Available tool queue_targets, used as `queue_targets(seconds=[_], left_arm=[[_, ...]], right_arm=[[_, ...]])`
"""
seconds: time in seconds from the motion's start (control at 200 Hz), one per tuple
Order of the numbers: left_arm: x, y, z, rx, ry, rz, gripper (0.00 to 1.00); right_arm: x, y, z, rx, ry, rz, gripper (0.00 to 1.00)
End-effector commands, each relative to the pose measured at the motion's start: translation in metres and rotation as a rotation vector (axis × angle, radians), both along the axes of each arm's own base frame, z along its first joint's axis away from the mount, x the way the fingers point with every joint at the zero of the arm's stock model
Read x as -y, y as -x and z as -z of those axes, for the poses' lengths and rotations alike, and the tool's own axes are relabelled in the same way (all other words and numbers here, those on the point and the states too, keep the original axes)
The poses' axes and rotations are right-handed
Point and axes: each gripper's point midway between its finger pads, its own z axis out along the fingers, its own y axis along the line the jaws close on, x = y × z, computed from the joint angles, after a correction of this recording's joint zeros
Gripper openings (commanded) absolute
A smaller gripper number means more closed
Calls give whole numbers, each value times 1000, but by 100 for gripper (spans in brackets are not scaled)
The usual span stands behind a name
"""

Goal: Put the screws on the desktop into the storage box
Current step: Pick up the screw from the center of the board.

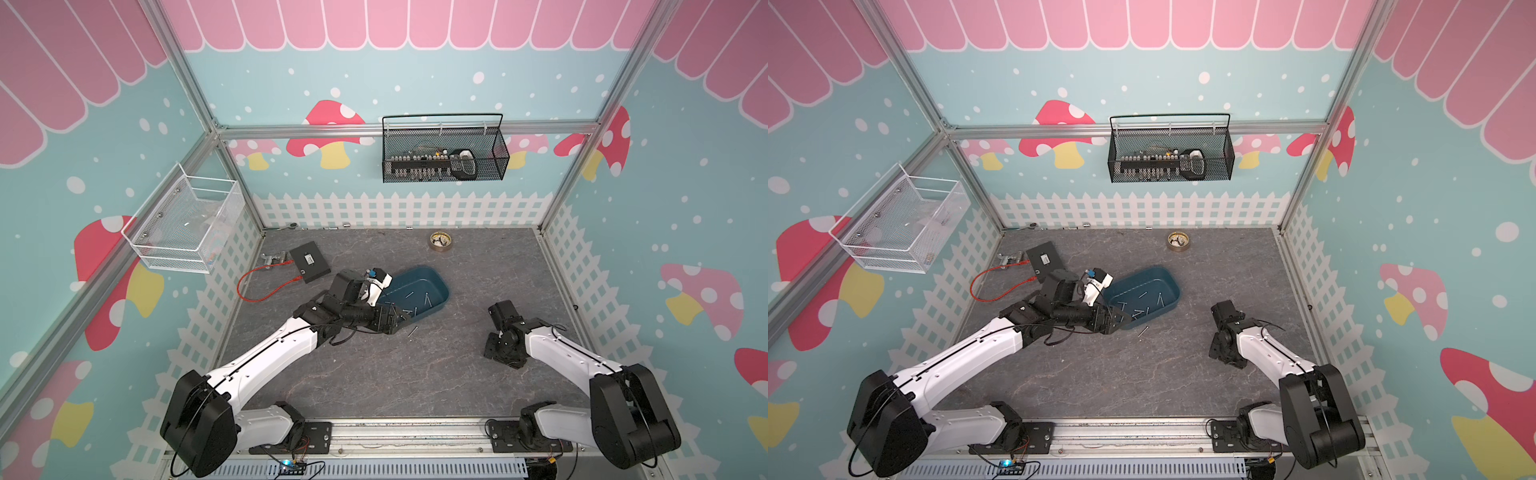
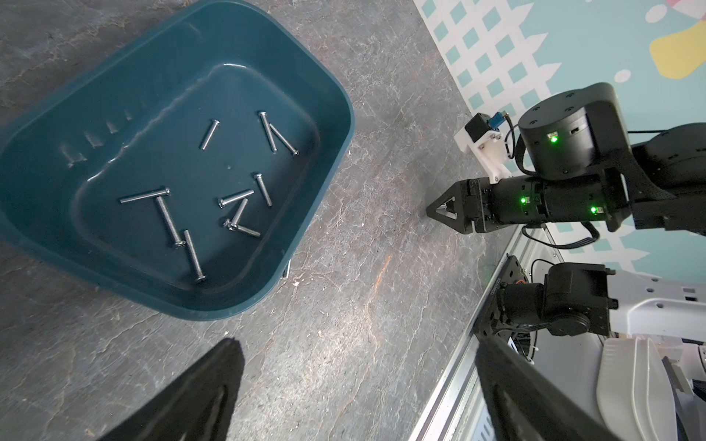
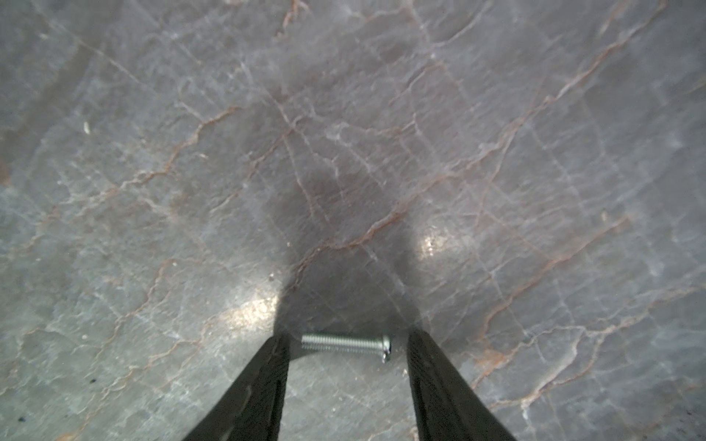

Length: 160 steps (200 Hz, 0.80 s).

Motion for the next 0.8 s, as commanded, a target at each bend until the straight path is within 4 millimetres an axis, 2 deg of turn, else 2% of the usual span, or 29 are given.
queue_targets(seconds=[0.0,0.26,0.645,0.796], left_arm=[[-1,3,-5,28,19,20,99],[-2,3,-4,24,19,20,99],[-1,3,-5,23,24,23,99],[-1,4,-4,22,26,27,98]], right_arm=[[7,3,7,-28,38,14,55],[7,1,8,-31,40,11,53],[9,13,13,-46,36,23,48],[9,11,11,-41,35,20,45]])
